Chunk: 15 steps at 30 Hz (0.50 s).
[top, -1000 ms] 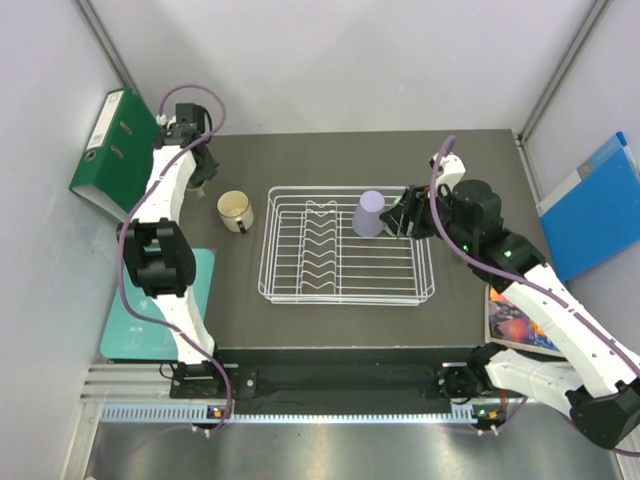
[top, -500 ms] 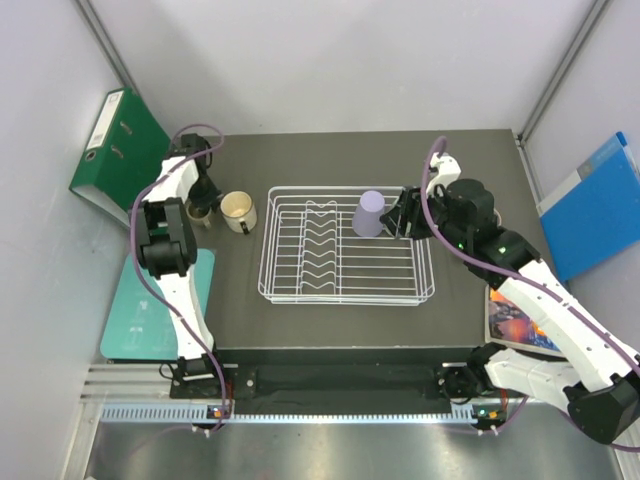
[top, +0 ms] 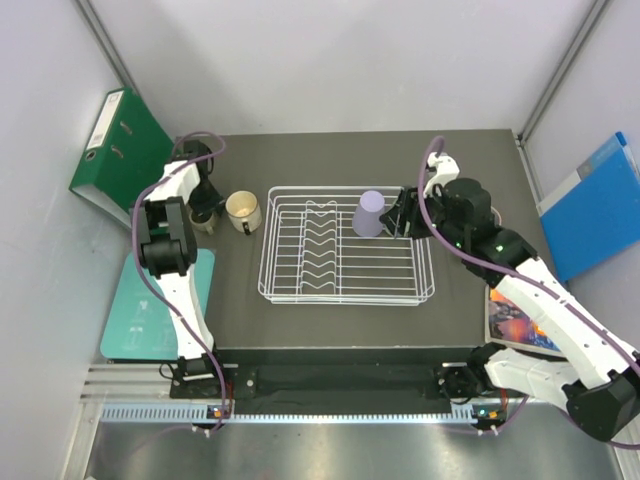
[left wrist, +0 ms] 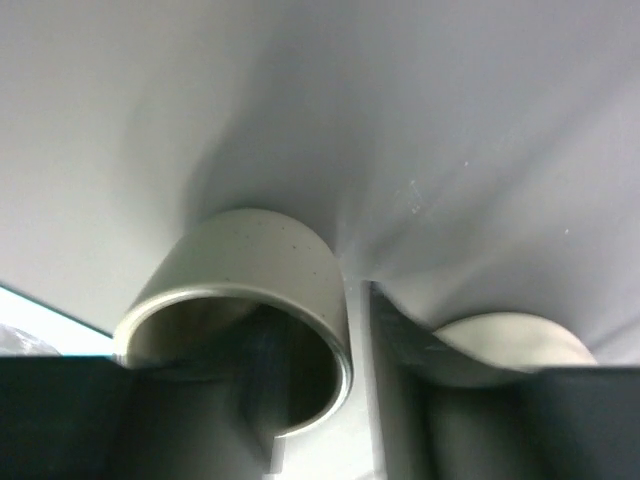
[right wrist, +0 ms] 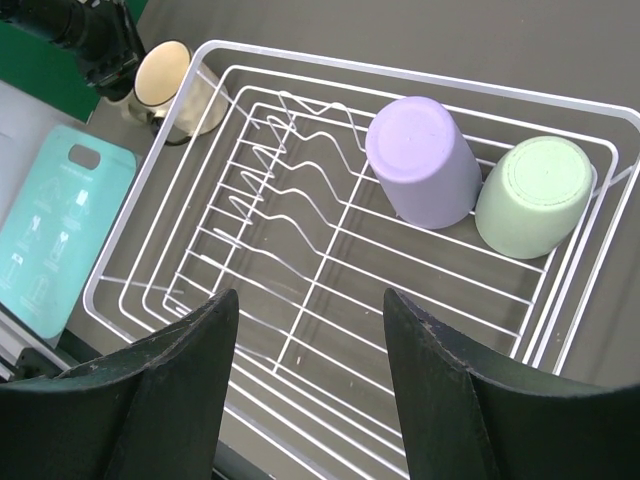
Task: Unload the cups from the dish rack
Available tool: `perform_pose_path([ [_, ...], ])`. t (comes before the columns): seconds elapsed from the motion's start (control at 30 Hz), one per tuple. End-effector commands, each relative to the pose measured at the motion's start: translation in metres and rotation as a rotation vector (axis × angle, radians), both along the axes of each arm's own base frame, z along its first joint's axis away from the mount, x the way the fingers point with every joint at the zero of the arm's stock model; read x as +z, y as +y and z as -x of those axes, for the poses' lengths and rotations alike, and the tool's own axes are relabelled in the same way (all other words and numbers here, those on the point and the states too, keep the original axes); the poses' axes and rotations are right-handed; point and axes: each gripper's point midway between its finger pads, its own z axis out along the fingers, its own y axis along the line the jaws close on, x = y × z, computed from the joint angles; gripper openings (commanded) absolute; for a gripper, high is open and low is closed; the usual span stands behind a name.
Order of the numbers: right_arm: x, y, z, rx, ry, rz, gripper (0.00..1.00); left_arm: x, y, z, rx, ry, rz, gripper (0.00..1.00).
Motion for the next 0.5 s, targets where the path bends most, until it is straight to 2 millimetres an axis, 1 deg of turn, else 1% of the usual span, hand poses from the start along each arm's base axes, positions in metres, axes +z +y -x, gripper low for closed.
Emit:
perform_pose_path([
  [0.0,0.007,0.005,-0.006,0.002,-0.028,-0.026,0.6,0.041,0.0,-0.015,0.016,-0.115,-0.007,0.51],
  [0.07,0.008,0.006,-0.006,0.006,-0.032,-0.03,0.6,0.051,0.0,-0.019,0.016,-0.14,-0.014,0.6],
  [0.27,0.007,0.008,-0.01,0.011,-0.035,-0.021,0.6,0.089,0.002,-0.026,0.032,-0.23,-0.02,0.67],
  [0.3,0.006,0.008,-0.01,0.01,-0.037,-0.016,0.6,0.102,0.001,-0.028,0.037,-0.269,-0.019,0.68],
  [0.33,0.004,0.009,-0.011,0.01,-0.031,-0.013,0.6,0.109,0.001,-0.03,0.037,-0.291,-0.018,0.69],
  [0.37,0.003,0.008,-0.013,0.003,-0.031,-0.008,0.6,0.123,-0.001,-0.031,0.037,-0.329,-0.014,0.7],
  [0.47,-0.001,0.005,-0.019,-0.024,-0.028,0.01,0.61,0.149,-0.008,-0.037,0.031,-0.414,0.019,0.74],
])
